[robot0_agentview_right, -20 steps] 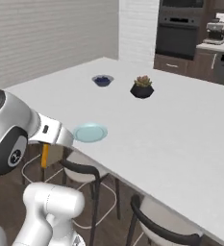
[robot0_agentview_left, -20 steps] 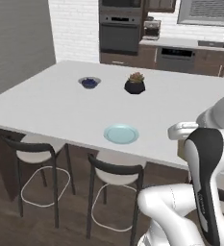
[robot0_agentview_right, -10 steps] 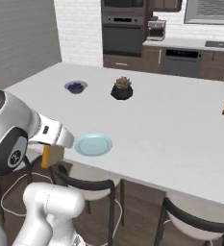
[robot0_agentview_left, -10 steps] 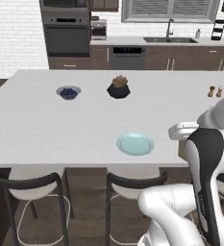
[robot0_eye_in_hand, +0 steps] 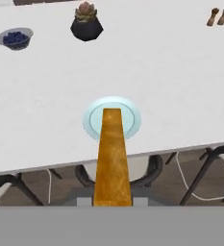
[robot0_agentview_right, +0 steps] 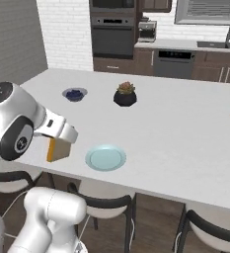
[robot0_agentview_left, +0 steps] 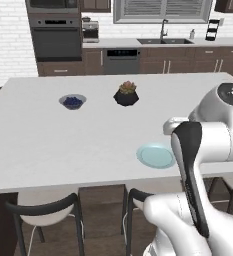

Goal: Start the toaster. Once the lever pops up, take the bread to the plate on the dining counter.

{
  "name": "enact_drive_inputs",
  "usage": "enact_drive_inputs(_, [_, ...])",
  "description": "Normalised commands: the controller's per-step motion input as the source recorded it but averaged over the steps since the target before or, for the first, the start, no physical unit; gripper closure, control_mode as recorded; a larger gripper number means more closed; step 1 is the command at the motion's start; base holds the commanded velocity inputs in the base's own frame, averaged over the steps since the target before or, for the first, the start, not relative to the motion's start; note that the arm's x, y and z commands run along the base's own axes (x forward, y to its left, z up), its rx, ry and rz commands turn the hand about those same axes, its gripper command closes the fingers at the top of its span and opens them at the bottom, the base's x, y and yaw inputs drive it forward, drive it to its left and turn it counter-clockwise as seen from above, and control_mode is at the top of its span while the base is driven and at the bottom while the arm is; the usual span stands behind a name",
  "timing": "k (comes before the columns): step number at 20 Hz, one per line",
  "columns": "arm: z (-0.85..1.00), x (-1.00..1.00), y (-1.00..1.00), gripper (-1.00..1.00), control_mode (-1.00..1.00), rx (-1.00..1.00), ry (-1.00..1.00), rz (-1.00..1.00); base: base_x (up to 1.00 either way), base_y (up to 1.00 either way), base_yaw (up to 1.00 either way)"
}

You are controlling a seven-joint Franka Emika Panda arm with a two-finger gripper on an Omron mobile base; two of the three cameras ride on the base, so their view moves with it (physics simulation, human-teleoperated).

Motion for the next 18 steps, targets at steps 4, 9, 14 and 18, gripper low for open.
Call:
enact_drive_inputs(4, [-0.36, 0.92, -0.49, 1.00, -1.00, 0.16, 0.07, 0.14, 0.00, 0.00, 0.00])
enact_drive_inputs(9, [-0.57, 0.71, -0.71, 1.00, -1.00, 0.19, 0.05, 0.33, 0.00, 0.00, 0.00])
enact_drive_inputs(14, [-0.69, 0.75, -0.45, 1.00, -1.00, 0.17, 0.09, 0.31, 0.00, 0.00, 0.00])
enact_drive_inputs(18, [-0.58, 0.57, -0.06, 1.00, -1.00, 0.19, 0.05, 0.22, 0.00, 0.00, 0.00])
